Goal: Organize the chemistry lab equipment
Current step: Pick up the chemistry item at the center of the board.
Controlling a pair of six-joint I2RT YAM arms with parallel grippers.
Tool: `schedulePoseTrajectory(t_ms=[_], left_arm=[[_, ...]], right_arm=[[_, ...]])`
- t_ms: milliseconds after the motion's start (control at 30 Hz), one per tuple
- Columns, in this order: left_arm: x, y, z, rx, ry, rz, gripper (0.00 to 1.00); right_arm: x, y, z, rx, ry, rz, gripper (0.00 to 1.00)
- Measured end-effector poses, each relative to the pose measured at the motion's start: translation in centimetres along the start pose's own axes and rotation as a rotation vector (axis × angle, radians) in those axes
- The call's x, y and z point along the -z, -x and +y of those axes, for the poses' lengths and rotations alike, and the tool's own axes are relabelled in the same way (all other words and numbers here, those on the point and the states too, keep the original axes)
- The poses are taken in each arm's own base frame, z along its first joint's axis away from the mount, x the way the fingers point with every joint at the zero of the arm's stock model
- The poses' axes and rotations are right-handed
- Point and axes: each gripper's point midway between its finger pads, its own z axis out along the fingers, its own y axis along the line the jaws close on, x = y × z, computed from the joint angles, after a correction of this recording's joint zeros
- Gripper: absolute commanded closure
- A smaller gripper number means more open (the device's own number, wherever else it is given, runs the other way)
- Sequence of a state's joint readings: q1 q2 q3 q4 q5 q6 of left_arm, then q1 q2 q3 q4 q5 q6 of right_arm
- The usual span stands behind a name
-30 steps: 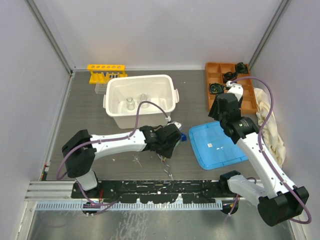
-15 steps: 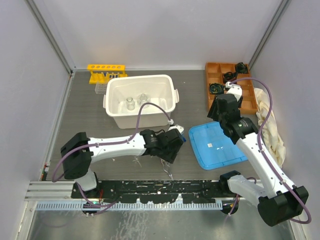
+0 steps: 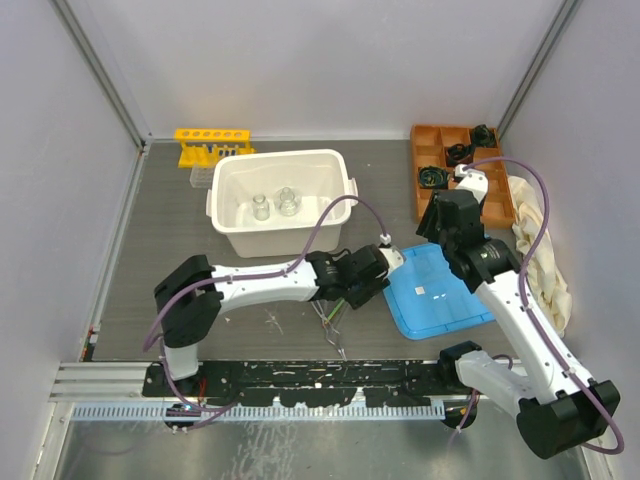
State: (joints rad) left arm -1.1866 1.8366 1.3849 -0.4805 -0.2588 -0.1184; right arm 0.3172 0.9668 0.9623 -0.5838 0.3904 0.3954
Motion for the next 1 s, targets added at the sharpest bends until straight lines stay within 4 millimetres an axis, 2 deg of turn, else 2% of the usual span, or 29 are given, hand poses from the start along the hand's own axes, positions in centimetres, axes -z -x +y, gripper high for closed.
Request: schedulePoseTrajectory(t_ms=[133,333,533,700,1000], left_arm=[[-1.2,0.2,0.3,-0.037,-0.054,-0.004,0.47],[-1.6,1.6,1.0,-0.058,-0.118,-0.055,0.46],[-2.2,2.7,-0.2,-0.113,-0.205,-0.072,0.46],[-2.9,2.5,-0.6,-0.129,-0.256,-0.062,0.47],[-4.3,2.5,2.0,-0.092,-0.251,-0.051,0.49]], right_arm=[[0.5,0.4,-0.1,-0.008,0.002,-0.020,0.48],[0.6,0.6,-0.2,-0.010,0.000,-0.026,0.48],[0.6,0.5,-0.4,-0.008,-0.010,-0.025,0.48],[0.9,0.6,-0.8,-0.008,-0.024,-0.033,0.48],[1.0,0.6,-1.0,-0.008,-0.029,-0.035,0.48]])
